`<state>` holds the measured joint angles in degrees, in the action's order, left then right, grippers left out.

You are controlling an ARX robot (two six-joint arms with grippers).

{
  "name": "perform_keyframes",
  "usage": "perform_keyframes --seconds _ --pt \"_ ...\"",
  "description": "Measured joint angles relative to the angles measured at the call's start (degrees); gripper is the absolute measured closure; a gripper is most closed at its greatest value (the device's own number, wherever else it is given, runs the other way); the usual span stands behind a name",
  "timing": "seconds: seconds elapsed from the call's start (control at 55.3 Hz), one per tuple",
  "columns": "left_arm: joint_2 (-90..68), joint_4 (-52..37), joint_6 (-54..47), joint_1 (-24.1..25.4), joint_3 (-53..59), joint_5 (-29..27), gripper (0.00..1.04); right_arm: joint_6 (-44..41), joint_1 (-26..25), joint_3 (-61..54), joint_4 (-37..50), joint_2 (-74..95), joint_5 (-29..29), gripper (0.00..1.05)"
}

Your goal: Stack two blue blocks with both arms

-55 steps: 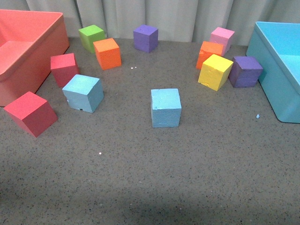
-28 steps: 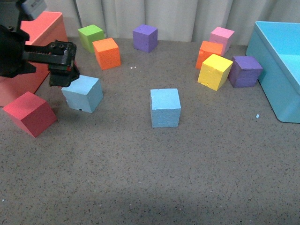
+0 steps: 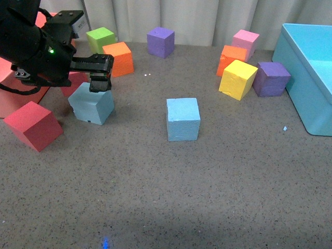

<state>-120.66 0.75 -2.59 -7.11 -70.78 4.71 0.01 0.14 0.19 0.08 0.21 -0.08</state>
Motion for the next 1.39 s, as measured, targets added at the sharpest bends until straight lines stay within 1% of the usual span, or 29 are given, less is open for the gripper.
perform_keyframes --seconds 0.325,0.398,0.47,0.506,0.542,0.56,0.651,0.741,0.832,0.976,1.049,1.211,1.32,1.392 --pt "-7.1 5.1 -1.8 -0.1 -6.2 -0.5 0.07 0.0 0.0 0.0 0.0 0.0 0.0 0.09" --pt "-8.7 5.9 -2.6 -0.3 -7.4 -2.0 0.07 0.0 0.0 0.0 0.0 0.0 0.0 0.09" --pt "-10.0 5.6 -2.4 -0.2 -8.1 -2.3 0.07 0.0 0.0 0.0 0.0 0.0 0.0 0.09" --pt "-10.4 5.6 -2.3 -0.3 -8.2 -2.9 0.10 0.0 0.0 0.0 0.0 0.0 0.0 0.09" --pt "-10.5 5.6 -2.0 -0.3 -8.3 -3.1 0.16 0.0 0.0 0.0 0.0 0.0 0.0 0.09" --pt "-10.6 5.6 -2.0 -0.3 -8.3 -3.1 0.17 0.0 0.0 0.0 0.0 0.0 0.0 0.09" --pt "-10.6 5.5 -1.7 -0.2 -8.3 -3.3 0.31 0.0 0.0 0.0 0.0 0.0 0.0 0.09" --pt "-10.6 5.0 -1.2 -0.3 -8.3 -3.2 0.42 0.0 0.0 0.0 0.0 0.0 0.0 0.09" --pt "-10.3 4.4 -0.6 -0.3 -8.0 -3.2 0.48 0.0 0.0 0.0 0.0 0.0 0.0 0.09" --pt "-8.1 3.4 0.7 -1.0 -6.3 -2.8 0.50 0.0 0.0 0.0 0.0 0.0 0.0 0.09" --pt "-5.8 3.3 2.7 -1.9 -5.5 -2.5 0.51 0.0 0.0 0.0 0.0 0.0 0.0 0.09" --pt "-1.4 3.3 7.6 -5.1 -5.2 -5.1 0.51 0.0 0.0 0.0 0.0 0.0 0.0 0.09" --pt "0.5 5.6 12.7 -9.2 -6.3 -7.8 0.51 0.0 0.0 0.0 0.0 0.0 0.0 0.09" --pt "0.4 9.7 16.6 -12.3 -8.6 -9.5 0.51 0.0 0.0 0.0 0.0 0.0 0.0 0.09"
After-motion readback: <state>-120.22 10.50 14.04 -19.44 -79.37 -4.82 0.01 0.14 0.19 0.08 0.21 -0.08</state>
